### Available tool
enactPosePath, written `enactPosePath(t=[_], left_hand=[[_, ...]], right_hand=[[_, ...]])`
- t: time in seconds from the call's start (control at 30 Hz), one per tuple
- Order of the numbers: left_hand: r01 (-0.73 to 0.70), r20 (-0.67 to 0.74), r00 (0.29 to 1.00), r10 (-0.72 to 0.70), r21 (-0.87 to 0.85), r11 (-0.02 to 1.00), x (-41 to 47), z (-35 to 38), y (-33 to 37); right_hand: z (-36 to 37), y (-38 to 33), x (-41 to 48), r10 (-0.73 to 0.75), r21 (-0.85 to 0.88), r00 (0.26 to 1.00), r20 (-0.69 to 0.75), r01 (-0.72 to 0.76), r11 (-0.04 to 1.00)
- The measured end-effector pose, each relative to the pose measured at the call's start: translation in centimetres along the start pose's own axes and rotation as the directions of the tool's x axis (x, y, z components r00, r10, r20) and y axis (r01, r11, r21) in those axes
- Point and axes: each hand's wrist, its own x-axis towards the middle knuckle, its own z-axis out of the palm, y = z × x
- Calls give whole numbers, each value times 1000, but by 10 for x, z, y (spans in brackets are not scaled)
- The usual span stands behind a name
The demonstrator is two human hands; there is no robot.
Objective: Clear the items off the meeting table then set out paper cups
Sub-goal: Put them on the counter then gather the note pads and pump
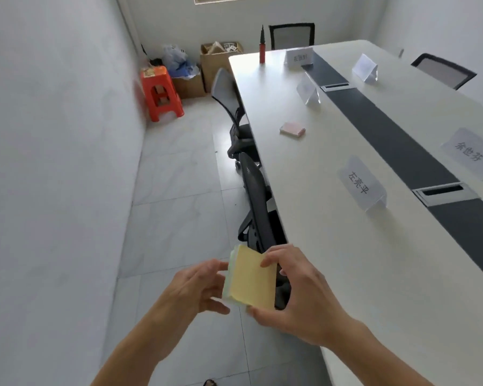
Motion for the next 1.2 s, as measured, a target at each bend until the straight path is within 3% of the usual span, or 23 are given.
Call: enactPosePath(t=[0.13,0.2,0.27,0.4,0.53,0.63,0.7,0.93,1.1,1.2], left_hand=[[-87,-130,988,77,-75,993,-9,-41,-6],[-125,-209,973,95,-133,983,-14,-70,-9],[-165,-246,962,119,-173,971,-21,-100,-8],[-164,-207,970,128,-171,971,-30,-163,-3],[-76,-56,996,66,-207,975,-18,-220,13],[-21,24,999,24,-132,991,6,-241,24],[-10,-2,1000,10,-95,995,30,-249,27],[15,-89,996,-22,-81,997,141,-287,65],[23,-196,977,-87,-308,951,214,-334,108],[-3,-337,937,-89,-265,964,256,-357,127]], right_hand=[[39,-27,27,-50,26,993,103,47,999],[57,-39,41,57,181,987,151,-84,980],[76,-55,56,205,362,951,231,-279,890],[118,-91,93,234,545,912,338,-392,742],[134,-114,137,138,403,944,298,-256,879],[134,-123,172,78,272,945,319,-170,947],[137,-122,195,67,244,943,325,-152,958],[165,-74,311,180,382,945,275,-279,881],[167,-31,416,269,289,924,273,-345,893],[159,3,464,327,184,877,353,-407,895]])
